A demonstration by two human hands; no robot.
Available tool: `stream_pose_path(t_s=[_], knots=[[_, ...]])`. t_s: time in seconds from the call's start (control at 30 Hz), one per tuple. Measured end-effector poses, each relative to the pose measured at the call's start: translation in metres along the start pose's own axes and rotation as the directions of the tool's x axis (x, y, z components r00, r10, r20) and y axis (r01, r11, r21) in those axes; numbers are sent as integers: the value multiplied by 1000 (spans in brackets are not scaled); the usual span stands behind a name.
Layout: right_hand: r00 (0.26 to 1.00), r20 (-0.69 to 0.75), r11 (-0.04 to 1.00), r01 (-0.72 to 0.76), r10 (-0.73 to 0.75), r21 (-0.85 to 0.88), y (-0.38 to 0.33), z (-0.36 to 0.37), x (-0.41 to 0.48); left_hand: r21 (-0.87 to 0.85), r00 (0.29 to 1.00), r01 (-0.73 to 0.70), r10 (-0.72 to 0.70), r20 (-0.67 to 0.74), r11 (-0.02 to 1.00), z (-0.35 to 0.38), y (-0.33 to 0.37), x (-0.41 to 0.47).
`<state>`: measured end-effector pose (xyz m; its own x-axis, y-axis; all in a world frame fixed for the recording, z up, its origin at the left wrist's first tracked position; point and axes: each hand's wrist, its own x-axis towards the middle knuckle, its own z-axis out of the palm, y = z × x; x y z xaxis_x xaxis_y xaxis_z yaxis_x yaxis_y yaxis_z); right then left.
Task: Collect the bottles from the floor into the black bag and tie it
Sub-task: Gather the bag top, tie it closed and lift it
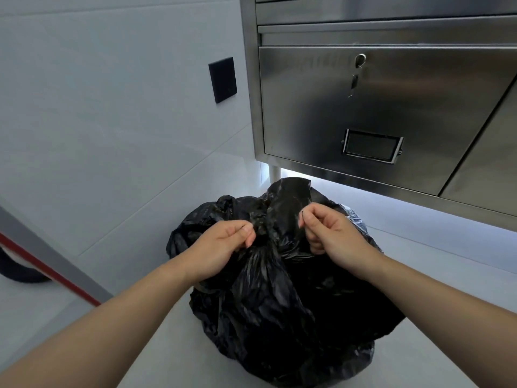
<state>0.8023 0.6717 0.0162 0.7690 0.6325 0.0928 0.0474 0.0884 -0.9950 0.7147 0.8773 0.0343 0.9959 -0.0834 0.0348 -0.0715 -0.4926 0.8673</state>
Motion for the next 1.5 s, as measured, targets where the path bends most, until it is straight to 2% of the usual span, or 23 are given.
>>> stream_pose_path(t_s=[0.13, 0.23, 0.4, 0.57, 0.7, 0.8, 0.97, 1.1, 1.23, 1.37, 1.5], knots=[[994, -109, 996, -20, 11, -85, 3, -21, -3, -13, 995, 72, -73, -68, 997, -19, -14, -5], [993, -103, 981, 38, -59, -191, -4, -14, -2, -5, 994, 47, -48, -96, 999, -16, -11, 1], [996, -74, 996, 50, -55, -76, -22, 2, 1, -113, 982, -5, -17, -188, 994, 2, 2, 12], [993, -114, 995, -7, -4, -98, -17, 9, 1, -102, 989, 79, -91, -115, 992, 15, -2, 15], [990, -138, 989, -18, -3, -148, -7, 7, 2, -4, 996, 72, -72, -45, 997, 10, -13, 13], [991, -134, 977, -17, -12, -212, 0, 5, 0, 32, 995, 79, -77, -58, 996, 6, -18, 10], [991, -116, 985, 43, -63, -167, 5, 6, -4, 12, 994, 81, -79, -76, 997, 4, -20, 6], [989, -129, 979, 50, -76, -197, 8, 12, -4, 60, 989, 93, -85, -122, 994, 5, -22, 8], [982, -178, 972, 11, -54, -235, 10, 18, -4, -15, 981, 126, -127, -148, 992, 13, -21, 7], [980, -198, 985, -43, 9, -169, 9, 21, -5, -130, 981, 96, -116, -157, 987, 17, -16, 7], [973, -231, 993, -39, 13, -108, 7, 23, -6, -267, 970, 61, -120, -212, 962, 19, -10, 9]])
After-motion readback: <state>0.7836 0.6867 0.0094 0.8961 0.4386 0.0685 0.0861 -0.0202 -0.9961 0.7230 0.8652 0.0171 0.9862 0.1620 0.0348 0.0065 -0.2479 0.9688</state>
